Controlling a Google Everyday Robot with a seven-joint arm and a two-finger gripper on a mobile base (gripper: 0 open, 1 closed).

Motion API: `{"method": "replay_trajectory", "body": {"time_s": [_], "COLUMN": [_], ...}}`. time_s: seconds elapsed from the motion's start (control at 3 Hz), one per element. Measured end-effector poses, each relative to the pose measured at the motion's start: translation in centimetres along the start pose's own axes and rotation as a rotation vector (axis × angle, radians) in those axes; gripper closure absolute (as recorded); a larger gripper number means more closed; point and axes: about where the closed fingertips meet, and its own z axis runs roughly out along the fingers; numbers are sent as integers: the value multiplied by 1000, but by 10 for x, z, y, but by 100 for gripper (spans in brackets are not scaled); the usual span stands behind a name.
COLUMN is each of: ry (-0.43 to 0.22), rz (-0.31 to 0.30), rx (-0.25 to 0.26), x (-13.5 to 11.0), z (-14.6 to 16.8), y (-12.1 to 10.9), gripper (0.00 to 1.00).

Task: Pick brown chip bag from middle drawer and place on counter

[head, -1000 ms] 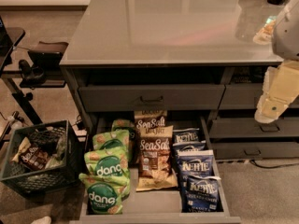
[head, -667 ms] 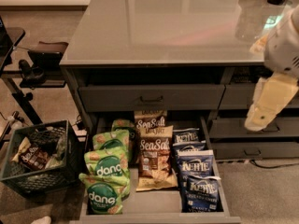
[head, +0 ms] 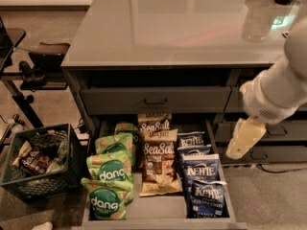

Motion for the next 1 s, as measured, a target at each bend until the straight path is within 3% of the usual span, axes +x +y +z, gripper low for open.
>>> {"method": "replay_trajectory", "body": {"time_s": [0.33,0.67,1.0], "ry": [-30,-38,-48], "rz": [23,44,-4], "rx": [8,-25,-41], "x": [6,12,0], "z": [53,98,96], "y": [0,2,-7], "gripper": [0,0,0]}}
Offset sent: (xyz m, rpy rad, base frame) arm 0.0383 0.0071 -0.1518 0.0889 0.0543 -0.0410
